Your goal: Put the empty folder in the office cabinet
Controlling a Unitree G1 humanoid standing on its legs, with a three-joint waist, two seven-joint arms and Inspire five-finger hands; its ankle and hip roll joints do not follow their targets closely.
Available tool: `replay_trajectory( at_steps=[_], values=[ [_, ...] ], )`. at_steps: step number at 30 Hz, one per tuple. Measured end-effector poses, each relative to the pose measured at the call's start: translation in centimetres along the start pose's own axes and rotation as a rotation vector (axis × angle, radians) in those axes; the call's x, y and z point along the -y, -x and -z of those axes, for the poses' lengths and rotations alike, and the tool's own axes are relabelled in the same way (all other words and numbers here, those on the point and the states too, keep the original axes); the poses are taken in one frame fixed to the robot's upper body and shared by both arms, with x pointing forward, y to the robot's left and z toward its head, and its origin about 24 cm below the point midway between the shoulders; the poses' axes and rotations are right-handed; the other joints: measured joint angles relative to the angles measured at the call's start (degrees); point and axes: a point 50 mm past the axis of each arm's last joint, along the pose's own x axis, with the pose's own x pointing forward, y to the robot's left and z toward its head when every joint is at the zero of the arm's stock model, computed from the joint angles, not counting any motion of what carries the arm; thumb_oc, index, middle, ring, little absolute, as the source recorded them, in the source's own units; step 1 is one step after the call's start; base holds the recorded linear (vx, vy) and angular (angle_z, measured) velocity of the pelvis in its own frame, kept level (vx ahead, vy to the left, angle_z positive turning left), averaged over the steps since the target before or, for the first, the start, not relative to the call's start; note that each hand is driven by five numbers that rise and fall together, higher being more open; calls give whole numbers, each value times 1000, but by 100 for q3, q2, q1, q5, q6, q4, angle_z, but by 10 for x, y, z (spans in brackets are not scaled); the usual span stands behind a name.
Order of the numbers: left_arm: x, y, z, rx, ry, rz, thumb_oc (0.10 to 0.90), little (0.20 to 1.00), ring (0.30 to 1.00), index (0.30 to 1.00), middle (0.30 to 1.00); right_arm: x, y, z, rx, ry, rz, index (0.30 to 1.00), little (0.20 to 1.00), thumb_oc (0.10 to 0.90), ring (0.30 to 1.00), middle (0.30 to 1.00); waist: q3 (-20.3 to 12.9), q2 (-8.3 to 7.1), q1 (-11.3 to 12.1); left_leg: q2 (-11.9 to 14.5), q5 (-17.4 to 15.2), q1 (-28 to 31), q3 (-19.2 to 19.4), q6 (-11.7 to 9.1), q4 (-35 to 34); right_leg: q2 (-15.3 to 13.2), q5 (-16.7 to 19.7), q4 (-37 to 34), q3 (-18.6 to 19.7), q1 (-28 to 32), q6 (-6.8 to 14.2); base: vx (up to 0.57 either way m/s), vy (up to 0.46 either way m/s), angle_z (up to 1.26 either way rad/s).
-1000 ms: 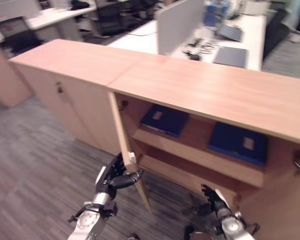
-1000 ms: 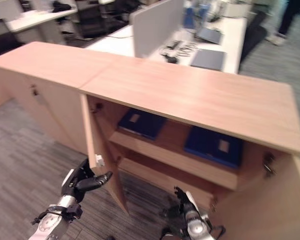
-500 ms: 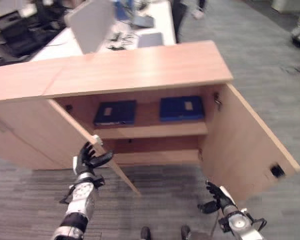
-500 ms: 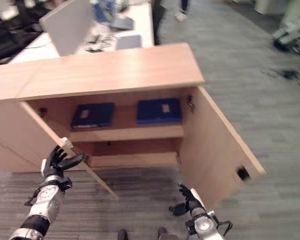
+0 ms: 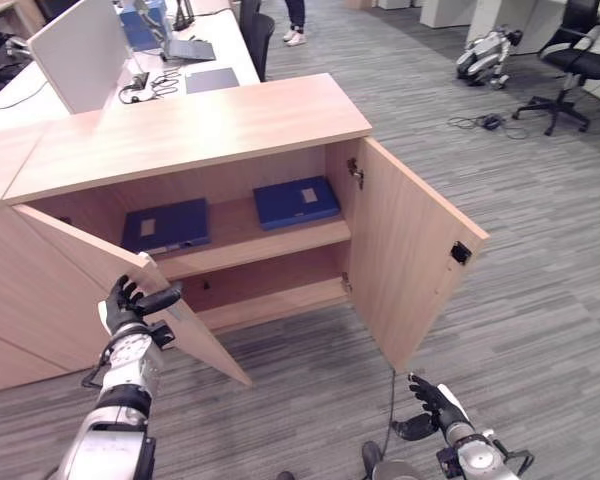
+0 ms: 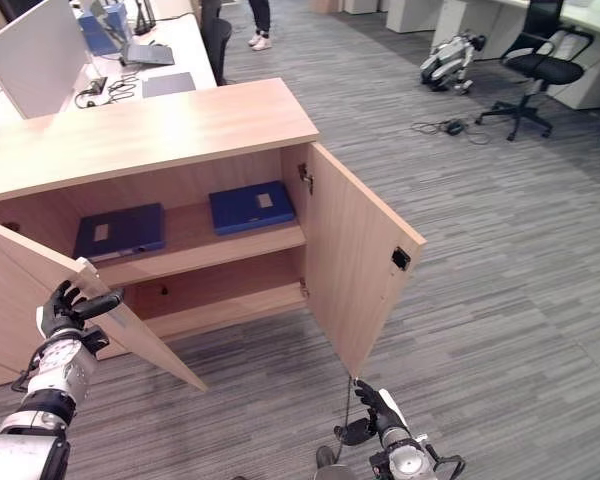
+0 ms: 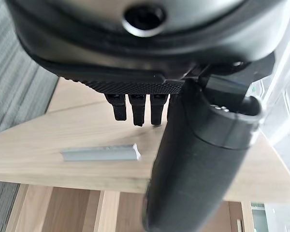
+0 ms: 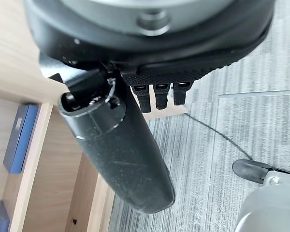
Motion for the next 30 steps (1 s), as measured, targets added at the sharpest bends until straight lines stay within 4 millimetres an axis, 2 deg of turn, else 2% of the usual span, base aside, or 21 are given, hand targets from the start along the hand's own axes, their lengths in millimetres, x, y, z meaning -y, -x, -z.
replay_trajectory(
  at_steps=[1, 4, 6, 9, 12, 14, 16, 18, 20, 21, 22, 25, 28, 30],
  values=[
    [1, 0, 0, 0, -1, 0, 800, 900, 900, 900, 900, -3, 0, 1, -2, -5, -7, 900, 900, 800, 900, 900, -38, -65, -9, -64, 26, 14, 43, 26, 0, -72, 125, -66, -29, -10, 12, -2, 50, -14],
    [4, 0, 0, 1, -10, 5, 800, 900, 900, 900, 900, -8, 2, 3, -7, -11, -19, 900, 900, 800, 900, 900, -80, -123, -43, -147, 49, 19, 43, 51, 0, -166, 337, -209, -34, 42, 67, -2, 19, 0],
    [7, 0, -2, 12, -30, 28, 800, 900, 900, 900, 900, -12, 2, 4, -10, -12, -29, 900, 900, 800, 900, 900, -120, -190, -35, -220, 112, 18, 37, 90, 1, -228, 627, -249, -33, 75, 85, -11, 27, 4],
    [15, 2, -9, 47, -38, 62, 800, 900, 900, 900, 900, -16, 2, 2, -7, -21, -37, 900, 900, 800, 900, 900, -128, -218, -25, -231, 139, 19, 26, 97, 3, -232, 757, -234, -43, 98, 86, -3, 8, 1],
    [46, 13, -27, 134, -10, 176, 800, 900, 900, 900, 900, -16, 3, 4, -14, -22, -29, 900, 900, 800, 900, 900, -126, -259, 46, -268, 141, 2, -87, 110, 3, -281, 760, -232, -161, 140, 88, -18, 8, 19],
    [75, 32, -38, 210, -12, 324, 800, 900, 900, 900, 900, -15, 1, 2, -12, -25, -20, 900, 900, 800, 900, 900, -138, -288, 177, -293, 144, 6, -109, 124, 3, -316, 760, -231, -209, 163, 89, -46, 0, 18],
    [108, 66, -57, 343, -18, 554, 800, 900, 900, 900, 900, -14, 0, 1, -16, -41, -2, 900, 900, 800, 900, 900, -162, -332, 294, -333, 145, -20, -177, 150, 2, -351, 756, -234, -243, 167, 94, -63, -7, 14],
    [140, 113, -69, 455, -49, 869, 800, 900, 900, 900, 900, -17, -2, -3, -9, -53, -4, 900, 900, 800, 900, 900, -173, -347, 289, -387, 123, -34, -251, 171, 2, -421, 689, -236, -288, 182, 174, -26, 8, 12],
    [155, 151, -74, 521, -83, 1143, 800, 900, 900, 900, 900, -23, -4, -7, -2, -68, -17, 900, 900, 800, 900, 900, -198, -308, 258, -413, 113, -33, -225, 175, 2, -453, 675, -236, -299, 170, 190, -4, 1, -4],
    [158, 159, -74, 531, -90, 1196, 800, 900, 900, 900, 900, -24, -4, -6, -3, -70, -20, 900, 900, 800, 900, 900, -203, -300, 254, -414, 114, -31, -219, 178, 2, -453, 676, -237, -295, 168, 190, -8, -2, -7],
    [160, 174, -75, 546, -113, 1319, 800, 900, 900, 900, 900, -27, -3, -5, -8, -74, -28, 900, 900, 800, 900, 900, -206, -294, 250, -410, 115, -31, -214, 178, 2, -444, 678, -236, -289, 163, 188, 0, 0, 0],
    [157, 189, -71, 550, -166, 1479, 800, 900, 900, 900, 900, -28, -2, -3, -14, -73, -46, 900, 900, 800, 900, 900, -227, -268, 251, -404, 118, -8, -200, 180, 3, -427, 688, -235, -271, 173, 182, -4, 1, -2],
    [150, 183, -54, 475, -185, 1488, 800, 900, 900, 900, 900, -30, 0, 0, -22, -72, -65, 900, 900, 800, 900, 900, -302, -249, 268, -403, 110, 13, -192, 168, 2, -414, 680, -238, -264, 188, 184, -1, 1, -1],
    [136, 169, -34, 388, -190, 1418, 800, 900, 900, 900, 900, -31, 2, 3, -30, -71, -75, 900, 900, 800, 900, 900, -398, -240, 275, -403, 105, 7, -172, 163, 2, -434, 678, -240, -254, 163, 185, -1, 1, -4]
  ],
)
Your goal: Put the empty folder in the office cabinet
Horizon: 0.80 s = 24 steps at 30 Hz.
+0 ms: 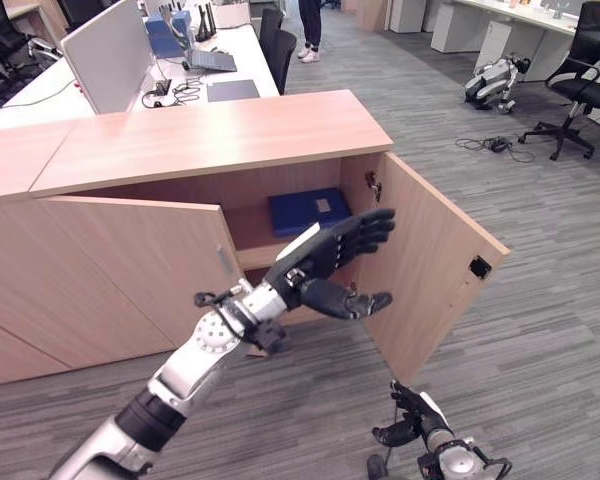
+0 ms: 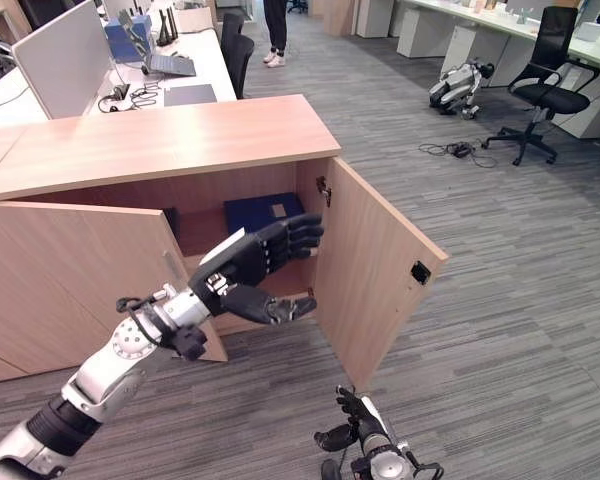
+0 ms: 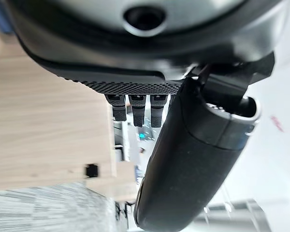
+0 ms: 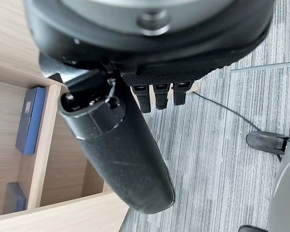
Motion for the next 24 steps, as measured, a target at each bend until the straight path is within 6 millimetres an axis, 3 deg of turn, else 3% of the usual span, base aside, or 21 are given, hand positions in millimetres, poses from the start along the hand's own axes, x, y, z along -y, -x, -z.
replay_trajectory(
  at_steps=[7, 11, 15, 16, 18, 19, 21, 24],
  values=[
    [-13, 74, 74, -318, 80, -253, 800, 900, 900, 900, 900, -1, 4, 14, -48, -3, -11, 900, 900, 800, 900, 900, -71, -30, 61, -19, -13, 3, 5, -16, 0, -19, -54, -29, 0, -12, 23, 0, 0, 0],
    [-2, 124, 134, -596, 133, -426, 800, 900, 900, 900, 900, 0, 10, 25, -83, -18, -2, 900, 900, 800, 900, 900, -155, -39, 58, -23, 4, 14, 19, 40, 2, -22, -25, 52, 2, -23, 9, -51, 15, 1],
    [12, 149, 163, -798, 101, -427, 800, 900, 900, 900, 900, 6, 7, 22, -74, -36, 25, 900, 900, 800, 900, 900, -136, -77, 30, -84, 0, -36, 47, 67, 2, 10, -34, 509, -13, -283, 74, -93, 15, -9],
    [17, 153, 172, -838, 99, -446, 800, 900, 900, 900, 900, 12, 3, 16, -65, -38, 46, 900, 900, 800, 900, 900, -117, 46, 46, 35, -32, -85, 151, 105, 0, 115, 272, 929, -250, -690, 73, -18, -41, -48],
    [25, 158, 180, -879, 103, -456, 800, 900, 900, 900, 900, 16, -2, 10, -54, -37, 68, 900, 900, 800, 900, 900, -76, 160, 41, 175, -29, -118, 404, 155, 0, 116, 533, 1078, -741, -956, 463, 57, -60, -57],
    [27, 161, 183, -894, 113, -460, 800, 900, 900, 900, 900, 16, -3, 8, -51, -38, 69, 900, 900, 800, 900, 900, -48, 170, 43, 185, -13, -113, 532, 162, -2, 33, 309, 1247, -1015, -1065, 477, 79, -95, -55],
    [35, 169, 189, -930, 141, -487, 800, 900, 900, 900, 900, 18, -4, 4, -36, -56, 77, 900, 900, 800, 900, 900, -56, 80, 155, 209, -30, -158, 911, 138, -2, -279, -417, 1863, -1690, -1251, 214, 103, -169, -69],
    [38, 175, 194, -948, 154, -500, 800, 900, 900, 900, 900, 21, -6, 0, -21, -65, 99, 900, 900, 800, 900, 900, -53, 34, 146, 224, -68, -335, 874, 41, 1, -410, -714, 1497, -1795, -1181, 302, 233, -200, -56]
  ],
)
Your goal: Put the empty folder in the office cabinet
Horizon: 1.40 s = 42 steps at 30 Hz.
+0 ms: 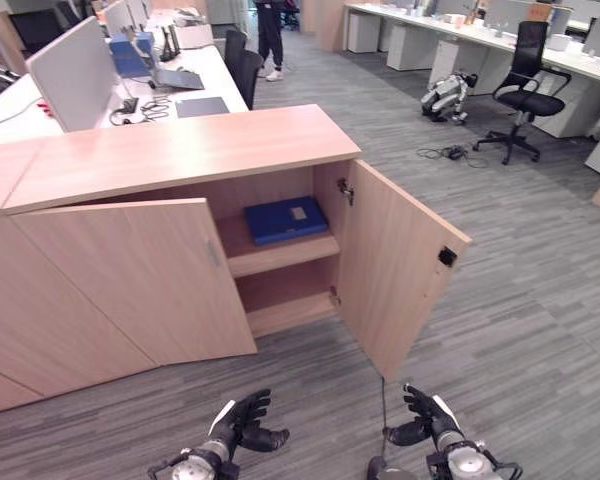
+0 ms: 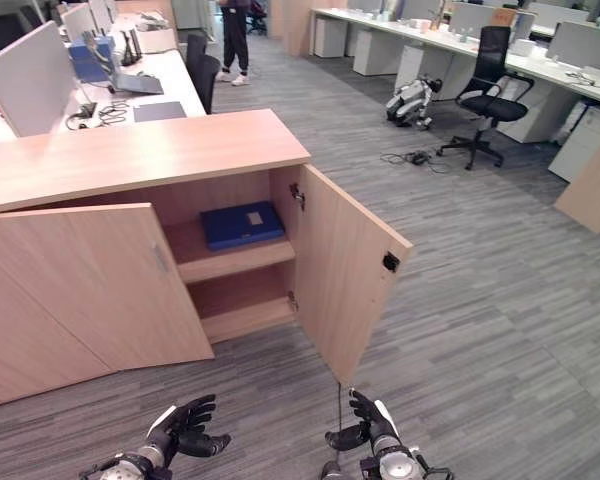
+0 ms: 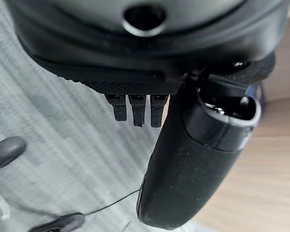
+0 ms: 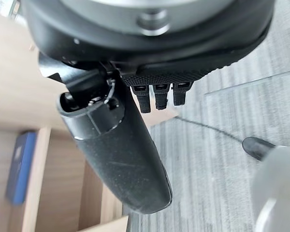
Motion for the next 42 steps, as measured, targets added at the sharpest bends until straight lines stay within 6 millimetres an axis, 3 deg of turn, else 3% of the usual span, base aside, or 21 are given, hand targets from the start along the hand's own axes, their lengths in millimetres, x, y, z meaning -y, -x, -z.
replay_trajectory(
  at_steps=[1, 3, 4, 7, 8, 12, 14, 16, 18, 20, 21, 23, 27, 28, 30, 31, 34, 35, 36, 39, 42],
  values=[
    [2, -2, 9, -44, 13, -12, 800, 900, 900, 900, 900, 1, -1, -2, 4, -4, 3, 900, 900, 800, 900, 900, 59, 108, -39, 95, 4, -23, -75, 6, 0, 126, 151, -156, 36, -17, 34, 237, -147, -47],
    [5, -3, 21, -108, 19, -22, 800, 900, 900, 900, 900, 3, -1, -1, 0, -10, 8, 900, 900, 800, 900, 900, 78, 168, -234, 160, 26, -65, -233, -50, -3, 310, 511, -574, 106, 118, -50, 176, -125, -26],
    [14, -6, 24, -126, 13, -3, 800, 900, 900, 900, 900, 13, 2, 6, -18, 2, 37, 900, 900, 800, 900, 900, 139, 308, -370, 246, 77, -60, -427, -196, -3, 475, 605, -834, 72, 297, -157, 198, -166, -9],
    [33, -9, 22, -114, 16, 38, 800, 900, 900, 900, 900, 42, 10, 28, -99, 44, 114, 900, 900, 800, 900, 900, 182, 551, -465, 435, 135, 78, -566, -380, 0, 696, 618, -1012, -35, 509, -263, 227, -206, -8],
    [36, -11, 20, -102, 6, 44, 800, 900, 900, 900, 900, 54, 14, 37, -131, 47, 153, 900, 900, 800, 900, 900, 174, 610, -571, 483, 73, 111, -640, -429, -2, 758, 521, -945, -33, 506, -414, 205, -203, 4],
    [27, -16, 22, -132, -10, 11, 800, 900, 900, 900, 900, 69, 19, 43, -151, 28, 199, 900, 900, 800, 900, 900, 112, 691, -659, 663, -86, 7, -633, -504, 3, 937, 345, -774, -42, 296, -653, 184, -211, -12],
    [25, -16, 26, -159, -19, 6, 800, 900, 900, 900, 900, 69, 19, 42, -150, 22, 198, 900, 900, 800, 900, 900, 110, 697, -654, 773, 38, 18, -638, -518, 49, 1053, 297, -747, -71, 296, -762, 130, -167, -12],
    [23, -15, 34, -204, -37, 1, 800, 900, 900, 900, 900, 68, 17, 40, -143, 16, 196, 900, 900, 800, 900, 900, 120, 616, -625, 846, 165, -50, -665, -724, 437, 1090, 259, -831, -96, 433, -918, 217, -218, 1],
    [17, -17, 36, -240, -48, -18, 800, 900, 900, 900, 900, 65, 14, 34, -122, -11, 191, 900, 900, 800, 900, 900, 182, 312, -586, 753, 345, -394, -883, -1019, 1349, 922, 310, -1123, -75, 697, -991, 207, -132, -2],
    [15, -12, 47, -278, -40, -35, 800, 900, 900, 900, 900, 67, 8, 21, -83, -11, 193, 900, 900, 800, 900, 900, 218, 247, -461, 765, 486, -478, -1247, -1249, 1995, 945, 306, -1377, -25, 1087, -1001, 189, -29, -25],
    [13, -11, 48, -284, -36, -45, 800, 900, 900, 900, 900, 67, 7, 18, -72, -10, 193, 900, 900, 800, 900, 900, 256, 155, -459, 777, 502, -509, -1279, -1286, 2242, 938, 389, -1426, -29, 1175, -1111, 188, 43, -12],
    [12, -10, 50, -292, -57, -52, 800, 900, 900, 900, 900, 70, 2, 5, -31, -8, 200, 900, 900, 800, 900, 900, 259, 174, -404, 921, 463, -582, -1182, -1291, 2487, 956, 325, -1470, 88, 1397, -1251, 211, 100, -14],
    [11, -9, 53, -313, -60, -53, 800, 900, 900, 900, 900, 73, -6, -16, 28, -26, 206, 900, 900, 800, 900, 900, 254, 200, -248, 1388, 530, -441, -1123, -1320, 640, 1094, 360, -1527, 342, 1358, -1206, 216, 141, -21],
    [10, -9, 55, -319, -57, -56, 800, 900, 900, 900, 900, 74, -8, -22, 43, -40, 212, 900, 900, 800, 900, 900, 275, 199, -223, 1410, 520, -429, -1417, -1335, -33, 1158, 400, -1535, 527, 1362, -1146, 191, 77, -18],
    [10, -9, 53, -307, -43, -64, 800, 900, 900, 900, 900, 76, -8, -25, 52, -40, 220, 900, 900, 800, 900, 900, 277, 207, 24, 1342, 560, -462, -1622, -1319, -31, 1185, 419, -1536, 790, 1376, -1163, 144, 62, -59],
    [12, -9, 52, -294, -35, -62, 800, 900, 900, 900, 900, 76, -10, -29, 65, -42, 222, 900, 900, 800, 900, 900, 273, 249, 141, 1192, 594, -438, -2029, -1357, -28, 1212, 398, -1536, 947, 1407, -1206, 152, 130, -80],
    [19, -9, 54, -296, -63, -38, 800, 900, 900, 900, 900, 78, -11, -36, 90, -48, 223, 900, 900, 800, 900, 900, 254, 457, 58, 1072, 742, -242, -1875, -1224, -26, 1284, 381, -1540, 941, 1598, -1087, 177, 178, -43],
    [22, -8, 56, -300, -65, -31, 800, 900, 900, 900, 900, 82, -10, -36, 91, -39, 230, 900, 900, 800, 900, 900, 200, 617, 0, 1090, 851, -218, -1877, -1100, -1, 1378, 357, -1542, 931, 1609, -1018, 121, 197, -2],
    [22, -9, 54, -297, -98, -19, 800, 900, 900, 900, 900, 86, -9, -35, 85, -53, 245, 900, 900, 800, 900, 900, 169, 727, -58, 1064, 597, -159, -1801, -855, -25, 1359, 312, -1540, 948, 1673, -906, 74, 107, 2],
    [9, -9, 51, -285, -123, -46, 800, 900, 900, 900, 900, 79, -10, -34, 85, -76, 223, 900, 900, 800, 900, 900, 148, 333, -1, 612, 531, -145, -1606, -596, 0, 879, 403, -1525, 997, 1648, -685, 76, 147, -4],
    [5, -9, 49, -288, -160, -42, 800, 900, 900, 900, 900, 77, -13, -43, 109, -89, 215, 900, 900, 800, 900, 900, 139, 234, 4, 295, 429, 3, -1559, -394, 1, 571, 419, -1496, 1048, 1767, -570, 78, 148, -1]
  ],
)
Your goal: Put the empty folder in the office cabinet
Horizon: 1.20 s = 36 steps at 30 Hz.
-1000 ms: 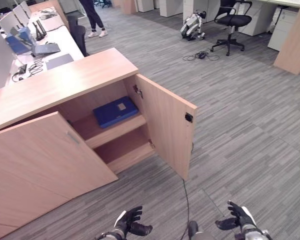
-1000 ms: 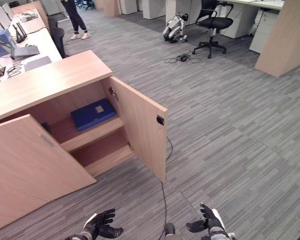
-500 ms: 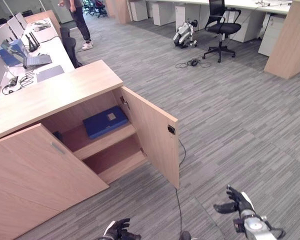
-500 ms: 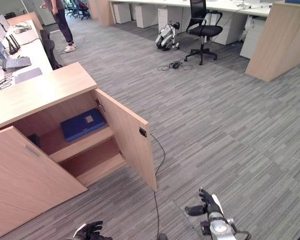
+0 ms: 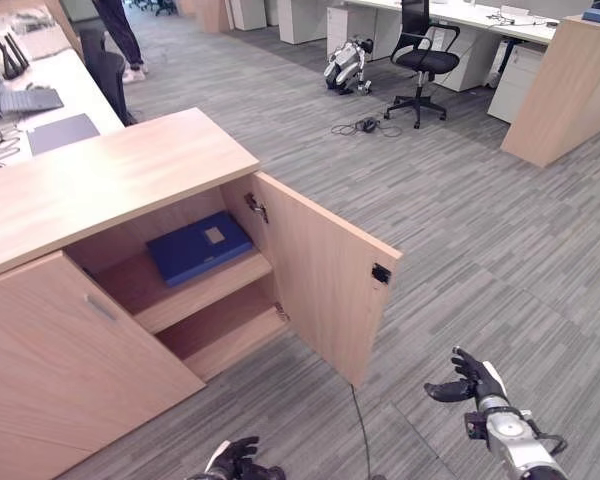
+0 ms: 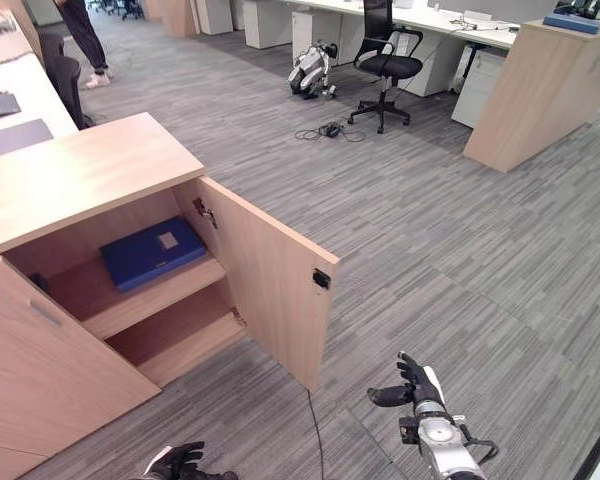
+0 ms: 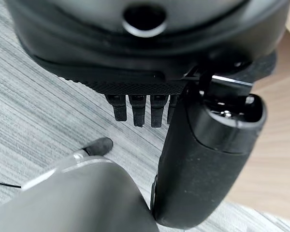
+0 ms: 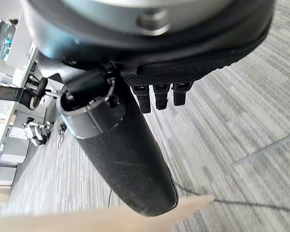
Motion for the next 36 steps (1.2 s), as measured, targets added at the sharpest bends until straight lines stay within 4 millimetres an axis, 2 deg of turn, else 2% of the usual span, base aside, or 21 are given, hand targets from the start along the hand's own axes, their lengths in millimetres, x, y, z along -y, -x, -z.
replay_trajectory(
  at_steps=[3, 7, 10, 12, 13, 16, 18, 30, 36],
  values=[
    [-3, 1, 2, -9, -21, -3, 800, 900, 900, 900, 900, -5, -8, -26, 76, -22, -13, 900, 900, 800, 900, 900, -6, -6, 18, -143, -64, 113, 131, 101, -1, -163, -17, -1, 81, 81, 103, 40, 117, -12],
    [-8, 2, 4, -15, -49, -7, 800, 900, 900, 900, 900, -18, -21, -79, 201, -30, -51, 900, 900, 800, 900, 900, -56, -110, 42, -167, -110, 196, 241, 123, -28, -192, -6, 1, 187, 82, 163, 51, 118, -16],
    [-8, 3, 8, -31, -53, -8, 800, 900, 900, 900, 900, -29, -24, -100, 248, -22, -74, 900, 900, 800, 900, 900, -183, -212, 138, -164, -151, 197, 363, 108, -29, -199, -11, -1, 293, -17, 201, 36, 81, -21],
    [-9, 3, 8, -31, -54, -12, 800, 900, 900, 900, 900, -33, -25, -105, 256, -29, -83, 900, 900, 800, 900, 900, -235, -270, 186, -168, -158, 209, 400, 115, -29, -206, -6, -1, 320, -22, 210, 23, 45, -12],
    [-8, 3, 11, -38, -54, -21, 800, 900, 900, 900, 900, -44, -24, -109, 264, -31, -109, 900, 900, 800, 900, 900, -287, -330, 184, -176, -162, 215, 419, 123, -29, -216, -3, -4, 330, -26, 217, 23, 61, -5],
    [-2, 3, 10, -31, -63, -7, 800, 900, 900, 900, 900, -66, -22, -112, 262, -14, -175, 900, 900, 800, 900, 900, -331, -365, 215, -225, -160, 207, 426, 149, -29, -269, 22, -1, 322, -33, 245, 17, 70, 0],
    [-2, 3, 9, -28, -68, -5, 800, 900, 900, 900, 900, -74, -21, -113, 257, -3, -201, 900, 900, 800, 900, 900, -346, -355, 283, -232, -150, 189, 425, 165, -28, -276, 30, -1, 313, -42, 248, 10, 34, 2],
    [1, 3, 8, -28, -69, -15, 800, 900, 900, 900, 900, -88, -18, -111, 235, -59, -232, 900, 900, 800, 900, 900, -401, -330, 314, -218, -110, 124, 374, 177, -29, -265, 46, -5, 286, -71, 253, 0, 0, 1],
    [4, 2, 5, -24, -53, -35, 800, 900, 900, 900, 900, -89, -15, -110, 244, -37, -229, 900, 900, 800, 900, 900, -401, -321, 298, -181, -5, -86, 109, 152, -29, -210, 46, -14, 72, -100, 251, -46, -61, 19]
  ],
)
